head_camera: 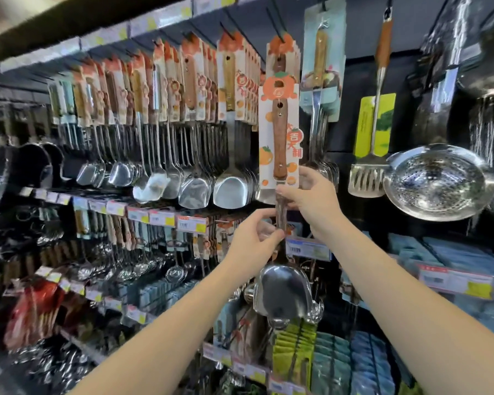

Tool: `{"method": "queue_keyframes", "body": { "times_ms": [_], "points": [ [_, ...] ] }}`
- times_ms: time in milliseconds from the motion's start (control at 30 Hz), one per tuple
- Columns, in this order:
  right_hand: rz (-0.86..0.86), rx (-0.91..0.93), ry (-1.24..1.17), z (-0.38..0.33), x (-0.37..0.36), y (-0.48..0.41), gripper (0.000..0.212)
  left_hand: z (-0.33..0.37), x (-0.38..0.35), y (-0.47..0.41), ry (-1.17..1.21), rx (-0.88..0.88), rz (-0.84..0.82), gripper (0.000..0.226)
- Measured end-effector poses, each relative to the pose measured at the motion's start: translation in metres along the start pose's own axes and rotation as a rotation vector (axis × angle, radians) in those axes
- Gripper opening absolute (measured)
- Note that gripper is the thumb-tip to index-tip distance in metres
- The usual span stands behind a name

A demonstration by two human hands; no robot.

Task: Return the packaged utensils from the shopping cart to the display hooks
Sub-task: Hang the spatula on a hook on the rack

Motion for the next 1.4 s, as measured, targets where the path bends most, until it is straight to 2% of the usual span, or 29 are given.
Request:
{"method": "queue_keyframes", "body": {
  "times_ms": [233, 467, 833, 1400],
  "points": [
    [0.035, 0.008, 0.065, 0.009, -0.025, -0.030, 0.033, -0.022, 0.023, -0.038, 0.057, -0.036, -0.025, 0.034],
    [0.130, 0.026, 0.129, 0.019, -0.052, -0.055, 0.035, -0.036, 0.052, -0.071, 0.088, -0.059, -0.118, 0.039],
    [0.298, 0.083, 0.197, 0.011, -0.080, -0.085, 0.038, -0.046, 0.086, -0.125, 0.117, -0.242, -0.243, 0.043],
    [0.284, 0.184, 0.253, -0.045, -0.068, -0.137, 0.030, 0.006, 0.080, -0.180, 0.326, -0.280, -0.303, 0.036]
  ]
}}
Point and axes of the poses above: each hand's wrist, its own y-axis away from the middle knuckle, its own x-axis out of the back of the hand, z = x × y, the point moved 7 cm from there along -y, towards the middle knuckle, and after that the axes turned 3 degrees about x, right-handed, at the moved point
